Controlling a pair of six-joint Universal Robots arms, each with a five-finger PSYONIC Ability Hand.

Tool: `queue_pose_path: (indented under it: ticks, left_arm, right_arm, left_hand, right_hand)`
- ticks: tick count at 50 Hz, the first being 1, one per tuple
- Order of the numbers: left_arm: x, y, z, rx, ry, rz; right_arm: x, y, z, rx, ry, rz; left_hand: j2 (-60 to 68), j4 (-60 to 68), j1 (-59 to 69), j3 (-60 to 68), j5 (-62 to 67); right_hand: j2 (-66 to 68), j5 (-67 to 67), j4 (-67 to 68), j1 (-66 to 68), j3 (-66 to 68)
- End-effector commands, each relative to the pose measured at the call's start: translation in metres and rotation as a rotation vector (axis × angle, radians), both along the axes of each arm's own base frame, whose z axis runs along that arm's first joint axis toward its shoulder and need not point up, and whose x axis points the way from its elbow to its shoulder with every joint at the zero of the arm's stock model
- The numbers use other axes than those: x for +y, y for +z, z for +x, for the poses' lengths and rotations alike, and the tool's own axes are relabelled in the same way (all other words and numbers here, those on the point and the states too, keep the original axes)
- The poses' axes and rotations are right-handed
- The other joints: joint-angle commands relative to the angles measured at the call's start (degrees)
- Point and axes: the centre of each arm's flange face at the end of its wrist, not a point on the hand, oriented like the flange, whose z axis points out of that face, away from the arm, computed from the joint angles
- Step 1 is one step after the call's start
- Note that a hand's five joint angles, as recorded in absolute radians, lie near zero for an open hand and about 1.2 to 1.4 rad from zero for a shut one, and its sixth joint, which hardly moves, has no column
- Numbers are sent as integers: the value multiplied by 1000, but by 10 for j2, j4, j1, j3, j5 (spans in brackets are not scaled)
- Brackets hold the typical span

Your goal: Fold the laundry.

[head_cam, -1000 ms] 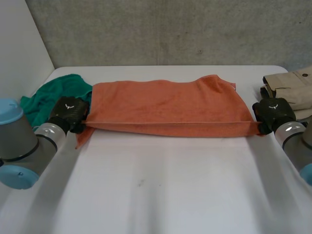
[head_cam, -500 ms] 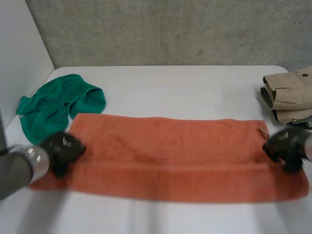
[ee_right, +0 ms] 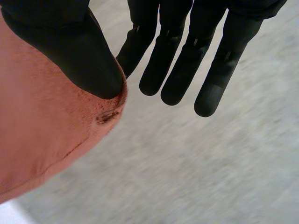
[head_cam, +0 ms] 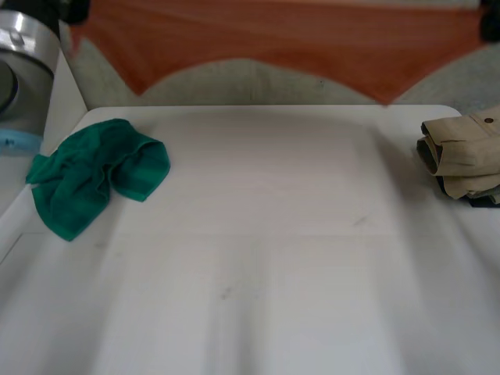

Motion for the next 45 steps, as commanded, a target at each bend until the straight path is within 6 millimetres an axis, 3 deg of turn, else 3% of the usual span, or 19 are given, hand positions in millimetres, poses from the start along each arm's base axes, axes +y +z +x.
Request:
queue_pose_path:
  ticks: [1, 5, 6, 8, 9, 12, 15, 16, 18, 21, 22, 26, 29, 32, 36, 40, 41, 45]
  left_arm:
    - [0, -64, 4, -68, -24, 153]
    - [7, -115, 7, -102, -35, 289]
    - [13, -138, 8, -120, -37, 353]
    - [21, -161, 9, -149, -39, 418]
    - [30, -180, 10, -187, -39, 470]
    - [52, -212, 14, -275, -37, 560]
    - [73, -228, 18, -334, -41, 628]
    - [89, -237, 22, -374, -45, 684]
    - [115, -240, 29, -433, -49, 755]
    - [144, -234, 34, -509, -53, 818]
    - [163, -228, 39, -567, -53, 863]
    - [191, -216, 51, -667, -61, 977]
    - [202, -220, 56, -742, -89, 1096]
    - [195, -218, 55, -789, -99, 1105]
    - [169, -211, 41, -807, -93, 1020]
    - [130, -202, 19, -741, -50, 874]
    - [111, -199, 12, -708, -25, 809]
    - [66, -196, -9, -635, 8, 634]
  right_arm:
    - [7, -63, 8, 61, 57, 239]
    - [12, -107, 11, 112, 80, 374]
    - [15, -126, 12, 139, 88, 431]
    - [18, -146, 11, 171, 84, 494]
    - [25, -165, 9, 205, 84, 564]
    - [41, -194, 2, 260, 77, 702]
    - [55, -207, -6, 297, 71, 797]
    - [66, -211, -11, 318, 66, 854]
    - [78, -211, -17, 347, 61, 904]
    - [102, -197, -36, 432, 36, 1000]
    - [116, -189, -47, 480, 30, 1066]
    - [144, -173, -68, 581, 57, 1208]
    - [143, -170, -70, 607, 93, 1178]
    - [133, -168, -65, 575, 98, 1096]
    - [112, -177, -53, 507, 87, 1020]
    - [84, -191, -38, 457, 60, 921]
    - [72, -197, -35, 443, 35, 870]
    - [42, -204, -28, 414, -26, 747]
  left_hand:
    - [114, 114, 128, 119, 140]
    - [114, 114, 128, 119, 140]
    - [114, 114, 128, 119, 140]
    - [114, 114, 128, 119, 140]
    - [114, 114, 128, 119, 140]
    - [114, 114, 128, 119, 140]
    - [114, 114, 128, 119, 140]
    - [114, 114, 128, 119, 140]
    - [114, 114, 128, 119, 140]
    - [114, 114, 128, 119, 140]
    - [114, 114, 128, 119, 140]
    - [114, 114, 128, 119, 140]
    - [114, 114, 128, 119, 140]
    - [114, 114, 128, 119, 140]
    - [114, 114, 128, 119, 140]
    - [114, 114, 128, 119, 140]
    - [114, 114, 128, 119, 140]
    - [114, 114, 128, 119, 140]
  right_hand:
    - [126, 133, 114, 148, 119]
    - [126, 133, 114, 148, 119]
    - [126, 133, 114, 148, 119]
    - [126, 133, 114, 148, 119]
    - [126, 133, 114, 148, 119]
    - [126, 133, 114, 148, 119]
    - [126, 133, 114, 148, 119]
    - [126, 133, 114, 148, 119]
    - [126, 133, 114, 148, 119]
    - [126, 133, 114, 148, 119]
    - [126, 133, 114, 148, 119]
    - [126, 133, 114, 148, 119]
    - [126, 133, 114, 148, 119]
    - [126, 133, 114, 148, 119]
    - [126, 133, 114, 148, 119]
    - [126, 133, 114, 148, 119]
    - [126, 133, 114, 148, 119]
    - [126, 133, 114, 148, 119]
